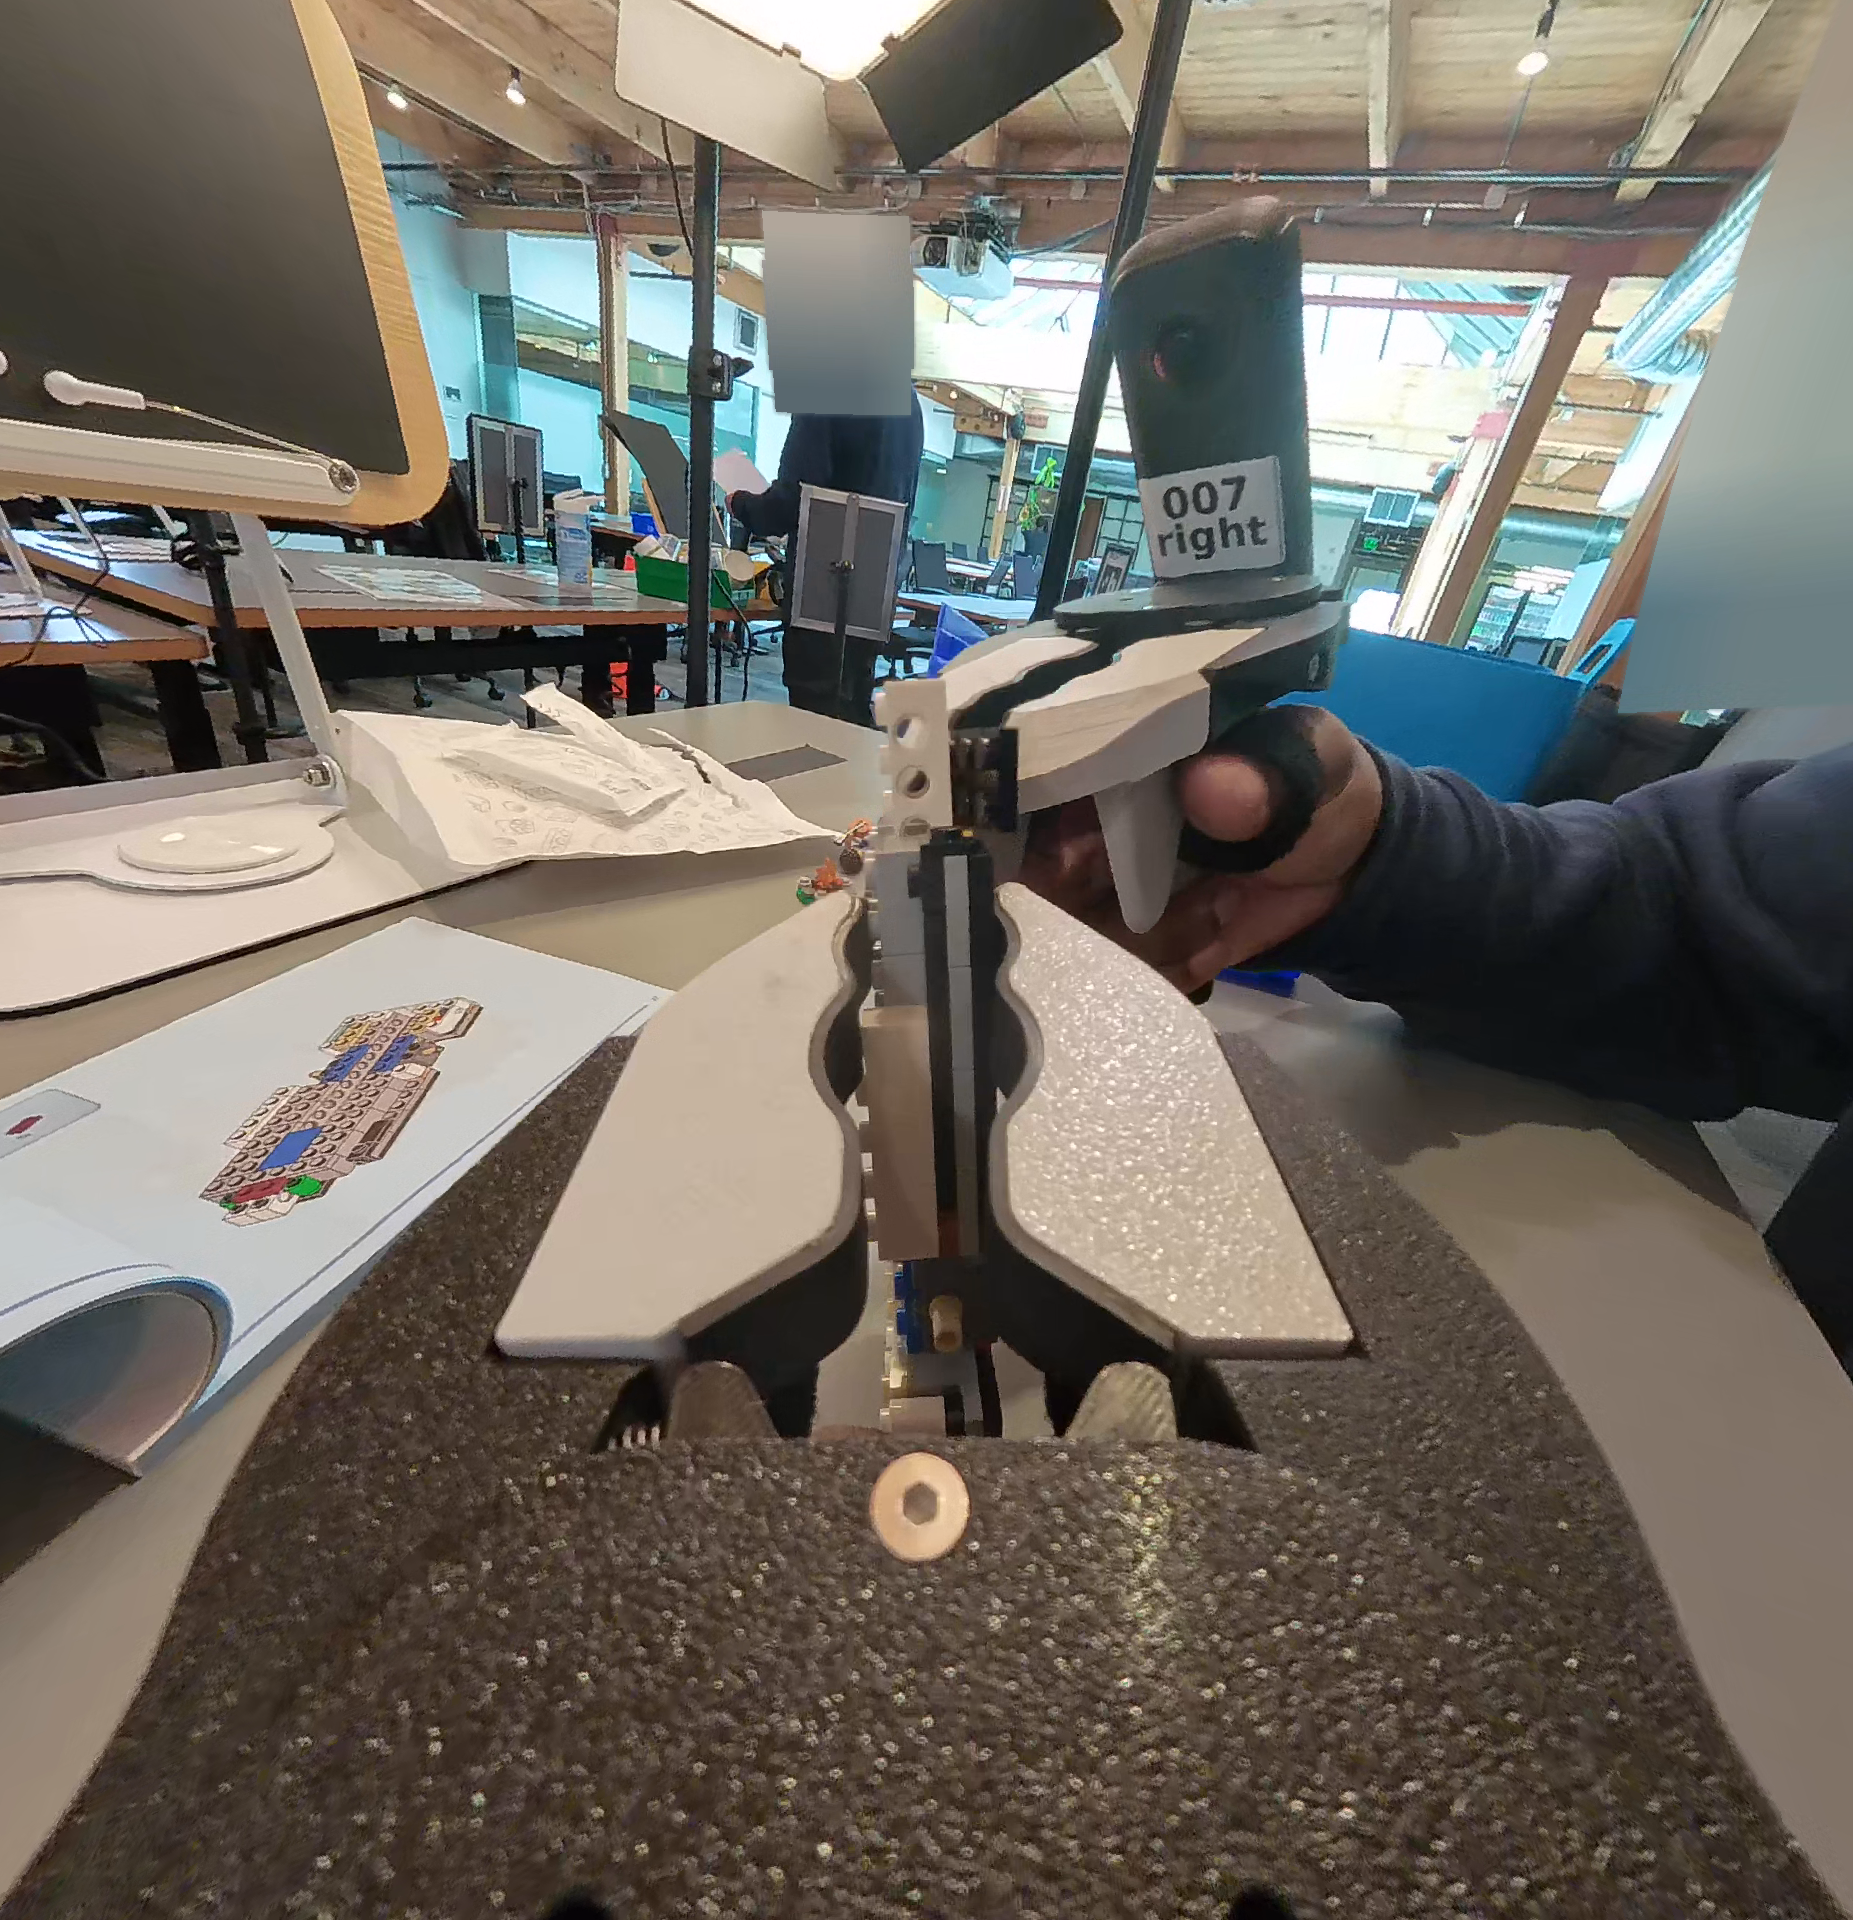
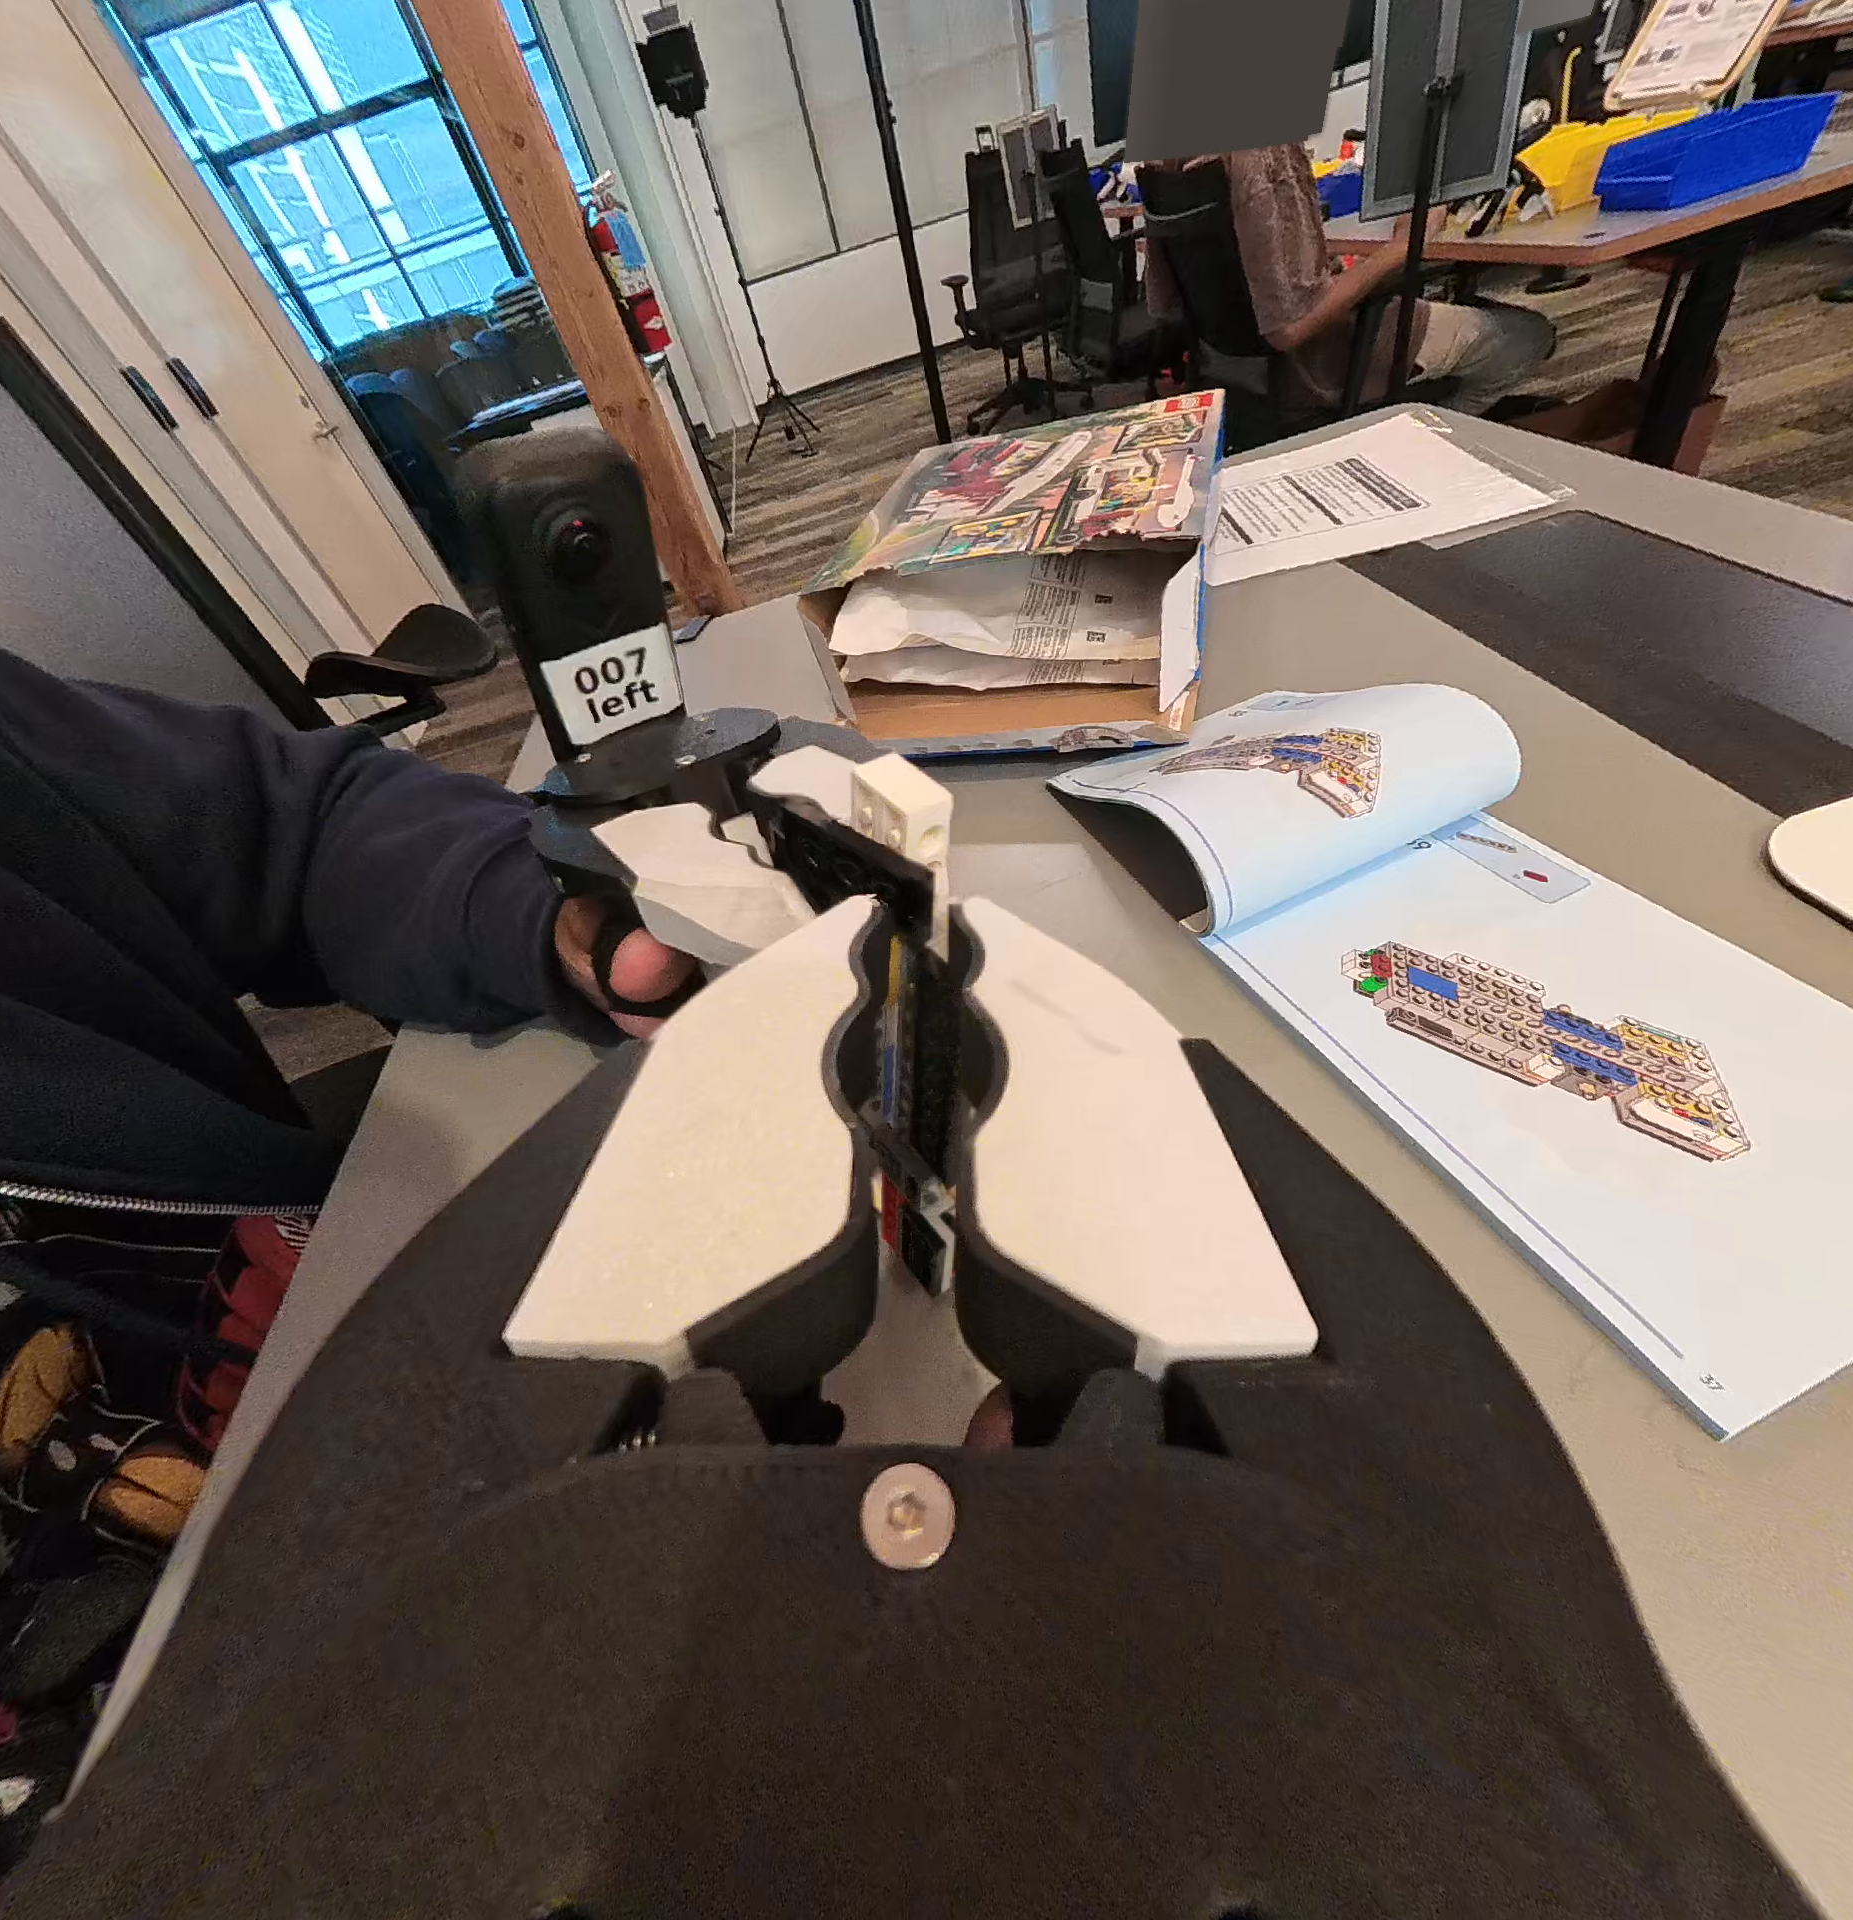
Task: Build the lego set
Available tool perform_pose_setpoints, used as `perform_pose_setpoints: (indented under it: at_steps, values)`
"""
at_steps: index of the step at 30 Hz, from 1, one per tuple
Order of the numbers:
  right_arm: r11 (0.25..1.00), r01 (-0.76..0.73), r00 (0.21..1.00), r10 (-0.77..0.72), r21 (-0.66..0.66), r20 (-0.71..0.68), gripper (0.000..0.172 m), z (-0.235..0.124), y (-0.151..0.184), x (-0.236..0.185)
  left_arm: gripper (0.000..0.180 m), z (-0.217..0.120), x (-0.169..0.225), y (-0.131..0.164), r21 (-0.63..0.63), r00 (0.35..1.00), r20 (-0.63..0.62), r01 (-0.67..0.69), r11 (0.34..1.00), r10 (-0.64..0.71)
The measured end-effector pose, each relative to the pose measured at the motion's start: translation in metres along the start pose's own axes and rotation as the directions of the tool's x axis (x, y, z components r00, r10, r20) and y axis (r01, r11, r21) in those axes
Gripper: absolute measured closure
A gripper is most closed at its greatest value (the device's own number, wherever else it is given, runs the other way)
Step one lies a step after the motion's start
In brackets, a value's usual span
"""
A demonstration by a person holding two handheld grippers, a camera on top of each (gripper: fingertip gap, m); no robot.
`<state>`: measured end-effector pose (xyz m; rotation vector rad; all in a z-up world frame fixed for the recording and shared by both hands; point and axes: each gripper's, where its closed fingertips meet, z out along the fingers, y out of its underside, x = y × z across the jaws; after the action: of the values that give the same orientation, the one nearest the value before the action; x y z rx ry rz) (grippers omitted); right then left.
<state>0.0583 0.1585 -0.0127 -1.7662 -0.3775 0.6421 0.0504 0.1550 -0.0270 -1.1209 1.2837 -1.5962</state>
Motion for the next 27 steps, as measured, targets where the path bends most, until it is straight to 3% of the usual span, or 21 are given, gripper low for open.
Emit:
perform_pose_setpoints:
  at_steps: [5,12,19,27]
  values:
    - [1.000,0.020,0.998,-0.020,-0.010,-0.054,0.157,0.001,0.001,0.004,0.161,-0.001,-0.002,0.000,-0.006,0.999,0.011,-0.038,0.999,0.039]
    - [0.994,0.104,0.985,-0.097,0.039,-0.145,0.149,0.001,-0.003,0.007,0.160,-0.004,-0.003,-0.005,-0.025,0.956,0.125,-0.264,0.964,0.265]
    - [0.977,0.139,0.988,-0.127,0.163,-0.086,0.146,0.001,-0.011,-0.007,0.160,-0.003,0.004,-0.007,0.005,0.971,0.078,-0.228,0.974,0.227]
    - [0.977,0.169,0.985,-0.160,0.132,-0.071,0.143,0.002,-0.009,-0.008,0.160,-0.003,0.004,-0.005,-0.005,0.962,0.062,-0.264,0.964,0.264]
